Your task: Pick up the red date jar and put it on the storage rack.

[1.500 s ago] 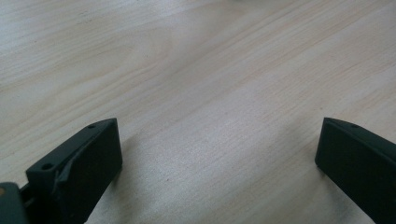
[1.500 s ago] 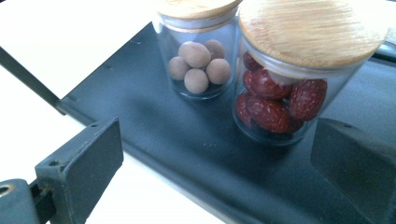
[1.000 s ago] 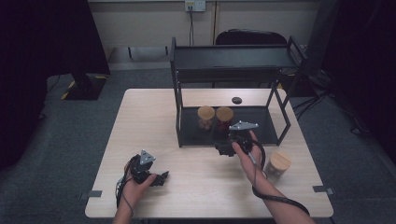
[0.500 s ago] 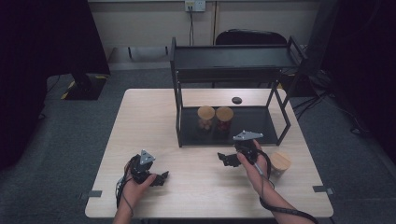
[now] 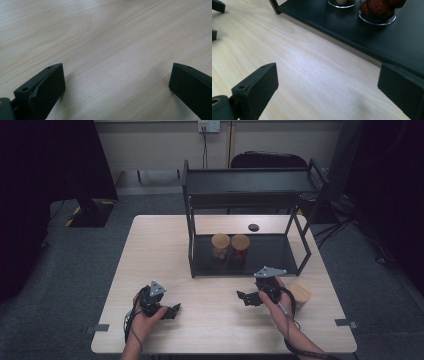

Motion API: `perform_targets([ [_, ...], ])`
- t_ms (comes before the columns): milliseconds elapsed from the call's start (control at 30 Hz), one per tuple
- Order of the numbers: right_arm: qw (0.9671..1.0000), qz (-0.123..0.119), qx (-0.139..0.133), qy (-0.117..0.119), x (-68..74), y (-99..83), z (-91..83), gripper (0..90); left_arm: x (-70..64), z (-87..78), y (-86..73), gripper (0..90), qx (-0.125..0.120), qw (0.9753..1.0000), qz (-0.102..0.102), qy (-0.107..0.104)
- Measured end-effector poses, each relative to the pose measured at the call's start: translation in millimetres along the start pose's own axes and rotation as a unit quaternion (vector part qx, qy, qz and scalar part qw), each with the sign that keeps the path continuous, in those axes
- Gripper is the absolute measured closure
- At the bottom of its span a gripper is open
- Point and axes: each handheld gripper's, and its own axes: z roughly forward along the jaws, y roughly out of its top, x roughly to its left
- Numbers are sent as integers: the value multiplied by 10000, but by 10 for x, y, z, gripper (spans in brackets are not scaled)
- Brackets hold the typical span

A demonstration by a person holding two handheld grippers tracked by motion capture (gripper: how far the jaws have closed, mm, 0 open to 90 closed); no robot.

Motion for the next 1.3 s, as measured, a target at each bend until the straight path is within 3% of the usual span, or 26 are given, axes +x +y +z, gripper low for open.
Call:
perform_targets([
  [867, 9991, -221, 122, 346, -40, -356, -245, 28, 0, 0, 0, 2, -1, 10000, 0, 0],
  [1300, 9969, -390, 187, 663, -60, -460, -362, 36, 0, 0, 0, 2, 0, 10000, 0, 1],
])
